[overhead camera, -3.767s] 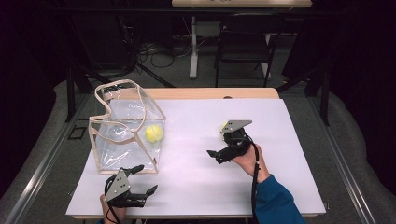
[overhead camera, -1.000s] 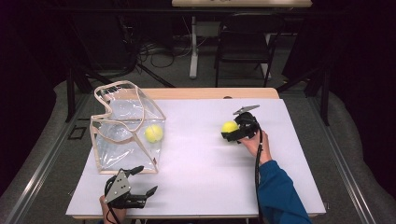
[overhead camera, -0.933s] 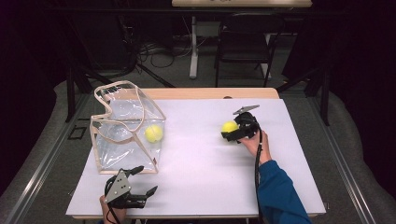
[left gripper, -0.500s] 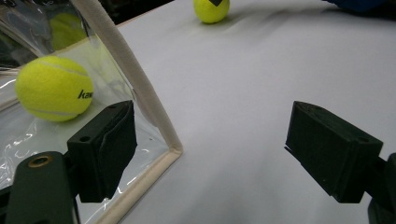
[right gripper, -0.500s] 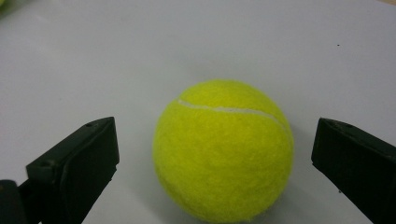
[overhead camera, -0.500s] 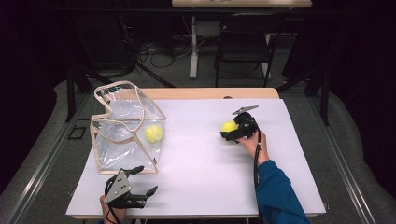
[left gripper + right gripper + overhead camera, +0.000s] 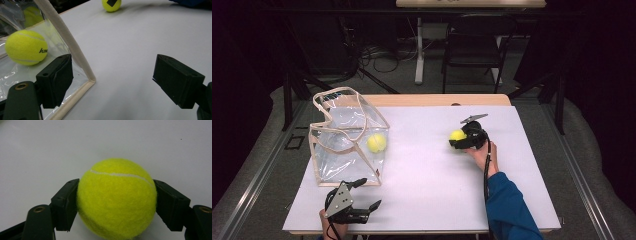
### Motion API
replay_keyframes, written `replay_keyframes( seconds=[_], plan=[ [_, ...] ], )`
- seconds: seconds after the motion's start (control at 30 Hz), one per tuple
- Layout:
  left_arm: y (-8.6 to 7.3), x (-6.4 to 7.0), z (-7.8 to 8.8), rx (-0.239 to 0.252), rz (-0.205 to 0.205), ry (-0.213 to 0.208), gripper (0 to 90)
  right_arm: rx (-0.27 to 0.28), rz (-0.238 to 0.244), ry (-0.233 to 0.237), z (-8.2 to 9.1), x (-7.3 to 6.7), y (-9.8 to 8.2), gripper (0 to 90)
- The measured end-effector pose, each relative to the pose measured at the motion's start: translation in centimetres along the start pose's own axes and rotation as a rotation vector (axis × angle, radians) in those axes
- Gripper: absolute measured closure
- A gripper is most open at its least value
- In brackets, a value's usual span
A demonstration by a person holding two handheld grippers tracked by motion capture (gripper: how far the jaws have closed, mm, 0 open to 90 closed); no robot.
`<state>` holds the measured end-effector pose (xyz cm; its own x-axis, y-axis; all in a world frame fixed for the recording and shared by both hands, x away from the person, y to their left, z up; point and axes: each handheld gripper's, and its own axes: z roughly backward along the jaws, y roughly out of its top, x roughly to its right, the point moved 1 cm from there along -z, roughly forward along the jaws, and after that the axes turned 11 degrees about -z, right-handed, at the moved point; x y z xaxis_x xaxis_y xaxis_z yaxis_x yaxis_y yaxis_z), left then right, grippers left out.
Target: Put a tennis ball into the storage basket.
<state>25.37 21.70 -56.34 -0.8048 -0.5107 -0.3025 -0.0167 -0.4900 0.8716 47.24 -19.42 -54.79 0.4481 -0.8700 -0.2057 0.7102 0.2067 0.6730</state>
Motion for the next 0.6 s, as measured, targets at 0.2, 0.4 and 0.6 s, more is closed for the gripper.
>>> replay_keyframes(
  seconds=[0.2, 0.4, 0.6],
  plan=[
    [0.0, -0.1, 0.0, 0.001, 0.003, 0.001, 15.9, 0.008, 0.0, 0.002, 0.2, 0.0, 0.0, 26.6],
    [0.0, 0.0, 0.1, 0.006, 0.005, 0.008, 15.9, 0.038, 0.015, 0.001, 1.0, -0.6, 0.3, 26.6],
    [-0.1, -0.1, 0.0, 0.006, 0.006, 0.006, 15.9, 0.046, 0.033, 0.007, 1.4, -1.3, 0.4, 26.6]
  ],
)
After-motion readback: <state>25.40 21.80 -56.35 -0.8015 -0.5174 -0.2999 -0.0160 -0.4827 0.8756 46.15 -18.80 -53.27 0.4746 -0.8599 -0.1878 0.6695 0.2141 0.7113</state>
